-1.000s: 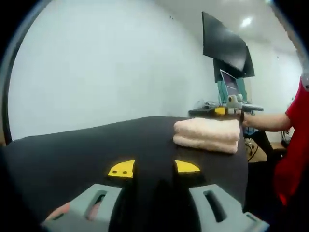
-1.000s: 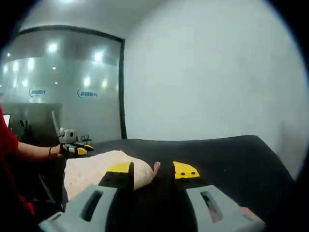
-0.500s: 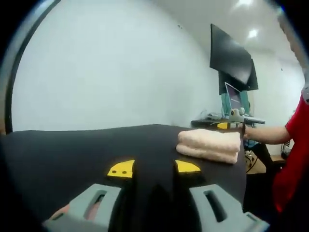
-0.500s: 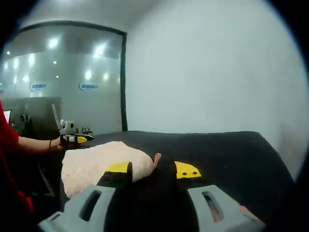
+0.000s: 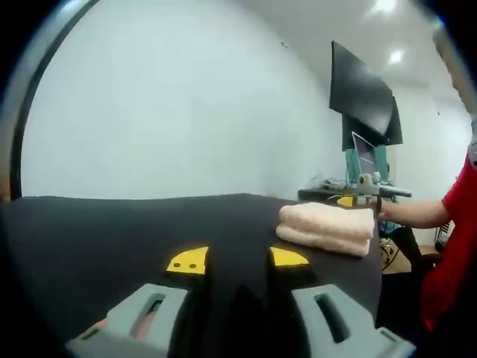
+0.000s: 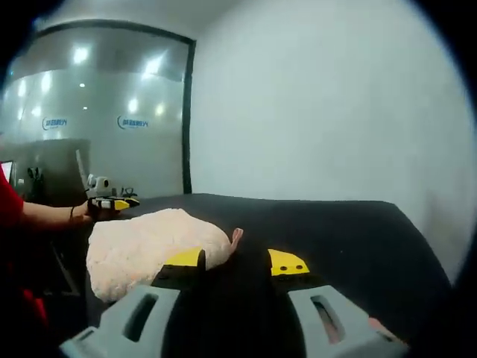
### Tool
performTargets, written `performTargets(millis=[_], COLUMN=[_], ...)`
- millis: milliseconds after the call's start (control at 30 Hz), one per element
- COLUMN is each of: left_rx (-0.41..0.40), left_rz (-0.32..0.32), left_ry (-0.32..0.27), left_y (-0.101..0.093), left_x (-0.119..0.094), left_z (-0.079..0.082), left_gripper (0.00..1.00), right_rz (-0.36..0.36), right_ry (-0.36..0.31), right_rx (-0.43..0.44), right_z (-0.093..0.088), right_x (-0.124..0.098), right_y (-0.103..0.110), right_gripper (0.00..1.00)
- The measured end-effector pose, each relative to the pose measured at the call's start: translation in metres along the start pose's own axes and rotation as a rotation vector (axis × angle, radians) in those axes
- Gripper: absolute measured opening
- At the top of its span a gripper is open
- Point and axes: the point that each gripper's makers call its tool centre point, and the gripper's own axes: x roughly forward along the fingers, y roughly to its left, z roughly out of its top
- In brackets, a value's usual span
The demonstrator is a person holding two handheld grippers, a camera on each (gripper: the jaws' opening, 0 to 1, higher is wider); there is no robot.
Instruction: Fold the towel on the table until its edges align and the towel forms a compact rectangular stack.
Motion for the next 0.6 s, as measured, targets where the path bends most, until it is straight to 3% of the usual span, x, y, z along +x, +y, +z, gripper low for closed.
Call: performTargets(millis=[600], left_rx=[0.005], left_rz=[0.005], left_ry=[0.011], left_y=[0.003], left_x=[0.0006], left_z=[-0.0017], left_gripper=[0.32], right_rz=[-0.001], right_ry=[-0.018], right_rx=[0.02], right_z=[0.0043], right_x=[-0.0024], right_y=[-0.0008], right_gripper=[0.29])
